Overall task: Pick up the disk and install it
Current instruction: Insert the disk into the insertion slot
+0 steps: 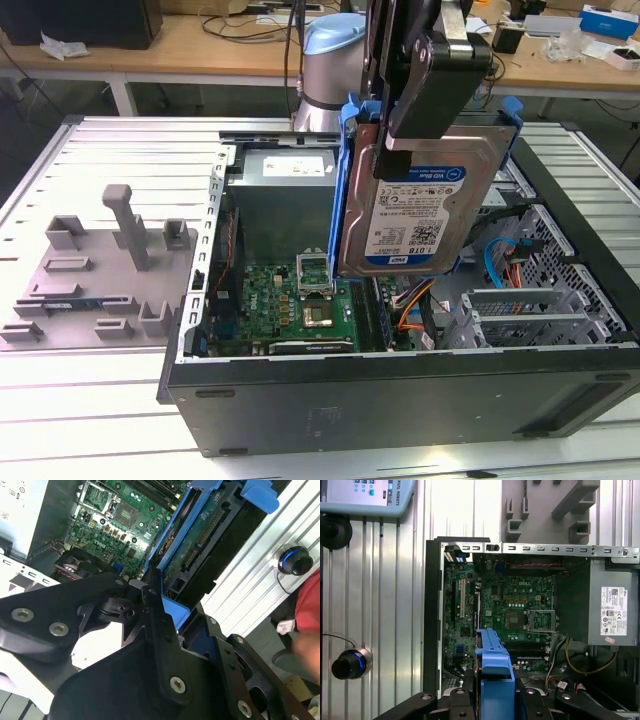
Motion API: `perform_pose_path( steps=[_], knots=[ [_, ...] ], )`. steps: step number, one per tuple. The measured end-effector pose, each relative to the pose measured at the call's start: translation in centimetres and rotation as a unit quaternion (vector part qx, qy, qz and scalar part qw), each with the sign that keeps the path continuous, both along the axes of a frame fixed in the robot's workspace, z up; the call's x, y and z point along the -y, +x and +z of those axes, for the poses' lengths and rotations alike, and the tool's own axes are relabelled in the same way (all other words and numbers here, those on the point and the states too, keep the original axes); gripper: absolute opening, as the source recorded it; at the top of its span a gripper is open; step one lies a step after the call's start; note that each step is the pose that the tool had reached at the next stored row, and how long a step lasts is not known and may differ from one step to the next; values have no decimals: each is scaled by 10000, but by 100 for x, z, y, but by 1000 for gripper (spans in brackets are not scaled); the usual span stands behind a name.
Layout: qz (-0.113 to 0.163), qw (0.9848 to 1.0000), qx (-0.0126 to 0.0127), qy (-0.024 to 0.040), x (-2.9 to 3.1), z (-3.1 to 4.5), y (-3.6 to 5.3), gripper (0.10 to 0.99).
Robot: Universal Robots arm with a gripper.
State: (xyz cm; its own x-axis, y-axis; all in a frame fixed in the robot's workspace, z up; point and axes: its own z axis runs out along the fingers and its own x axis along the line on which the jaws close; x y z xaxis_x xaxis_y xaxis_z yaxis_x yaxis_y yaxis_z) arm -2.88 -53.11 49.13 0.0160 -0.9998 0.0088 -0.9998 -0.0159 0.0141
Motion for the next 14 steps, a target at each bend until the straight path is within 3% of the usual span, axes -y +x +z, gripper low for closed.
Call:
perform_pose_path(
  steps=[14],
  knots=[
    [-28,10000,0,4,1,-4,21,369]
  ],
)
